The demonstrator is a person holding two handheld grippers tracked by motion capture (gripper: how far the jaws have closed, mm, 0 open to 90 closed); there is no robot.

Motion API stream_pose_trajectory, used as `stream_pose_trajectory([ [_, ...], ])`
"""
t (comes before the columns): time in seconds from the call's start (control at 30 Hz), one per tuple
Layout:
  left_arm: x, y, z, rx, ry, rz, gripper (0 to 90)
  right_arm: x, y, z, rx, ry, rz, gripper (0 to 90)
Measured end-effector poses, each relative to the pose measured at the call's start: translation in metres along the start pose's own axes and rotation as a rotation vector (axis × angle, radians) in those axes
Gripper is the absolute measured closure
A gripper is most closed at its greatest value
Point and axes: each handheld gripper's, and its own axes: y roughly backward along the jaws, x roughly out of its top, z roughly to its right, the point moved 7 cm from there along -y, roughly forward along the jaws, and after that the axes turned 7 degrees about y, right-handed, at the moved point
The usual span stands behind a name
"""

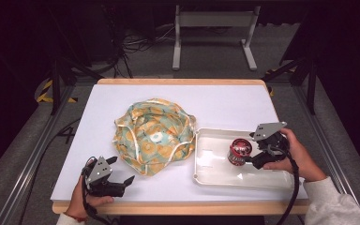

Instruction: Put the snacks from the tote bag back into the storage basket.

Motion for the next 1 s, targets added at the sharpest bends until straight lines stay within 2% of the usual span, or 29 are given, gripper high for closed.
stream_pose_trajectory([
  [0.33, 0.000, 0.000, 0.000, 0.002, -0.008, 0.000, 7.9, -0.011, -0.003, -0.006, -0.011, -0.040, 0.020, 12.7],
  [0.47, 0.000, 0.000, 0.000, 0.007, -0.009, -0.001, 7.9, -0.015, 0.000, -0.006, -0.026, -0.085, 0.065, 8.0],
  [0.57, 0.000, 0.000, 0.001, 0.007, -0.013, -0.003, 7.9, -0.022, 0.000, -0.004, -0.074, -0.100, 0.057, 6.6],
  [0.7, 0.000, 0.001, 0.001, 0.007, -0.012, 0.003, 7.9, -0.028, -0.002, -0.007, -0.095, -0.114, 0.080, 6.5],
  [0.83, 0.000, 0.001, 0.001, 0.008, -0.013, -0.001, 7.9, -0.034, -0.004, -0.009, -0.126, -0.123, 0.067, 6.6],
  [0.87, 0.000, 0.001, 0.001, 0.007, -0.017, 0.003, 7.8, -0.036, -0.005, -0.011, -0.145, -0.125, 0.070, 6.9],
  [0.93, 0.001, 0.001, 0.001, 0.005, -0.018, 0.007, 7.8, -0.039, -0.004, -0.013, -0.160, -0.122, 0.065, 6.9],
  [1.0, 0.000, 0.001, 0.001, 0.005, -0.018, 0.007, 7.8, -0.041, -0.001, -0.015, -0.150, -0.134, 0.082, 6.7],
])
